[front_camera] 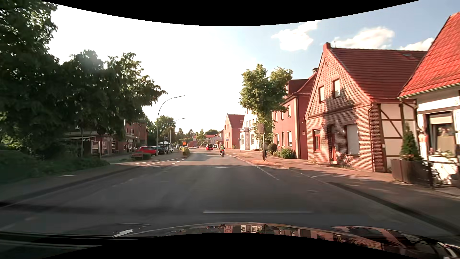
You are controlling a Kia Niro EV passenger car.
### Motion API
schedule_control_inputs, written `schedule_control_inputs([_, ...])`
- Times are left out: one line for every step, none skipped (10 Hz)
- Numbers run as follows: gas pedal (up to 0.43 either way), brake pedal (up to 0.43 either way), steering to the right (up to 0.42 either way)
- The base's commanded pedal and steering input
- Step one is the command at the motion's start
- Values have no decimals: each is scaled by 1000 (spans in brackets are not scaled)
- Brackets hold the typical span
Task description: Follow the waypoints while adhering to traffic rules and regulations
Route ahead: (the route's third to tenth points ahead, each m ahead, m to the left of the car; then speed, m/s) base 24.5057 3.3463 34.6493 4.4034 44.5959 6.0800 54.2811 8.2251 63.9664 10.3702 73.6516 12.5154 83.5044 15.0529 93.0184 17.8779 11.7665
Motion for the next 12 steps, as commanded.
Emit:
schedule_control_inputs([169,0,-24])
schedule_control_inputs([169,0,-24])
schedule_control_inputs([169,0,-24])
schedule_control_inputs([169,0,-24])
schedule_control_inputs([169,0,-24])
schedule_control_inputs([169,0,-25])
schedule_control_inputs([157,0,-25])
schedule_control_inputs([157,0,-25])
schedule_control_inputs([157,0,-25])
schedule_control_inputs([157,0,-25])
schedule_control_inputs([157,0,-25])
schedule_control_inputs([150,0,-25])
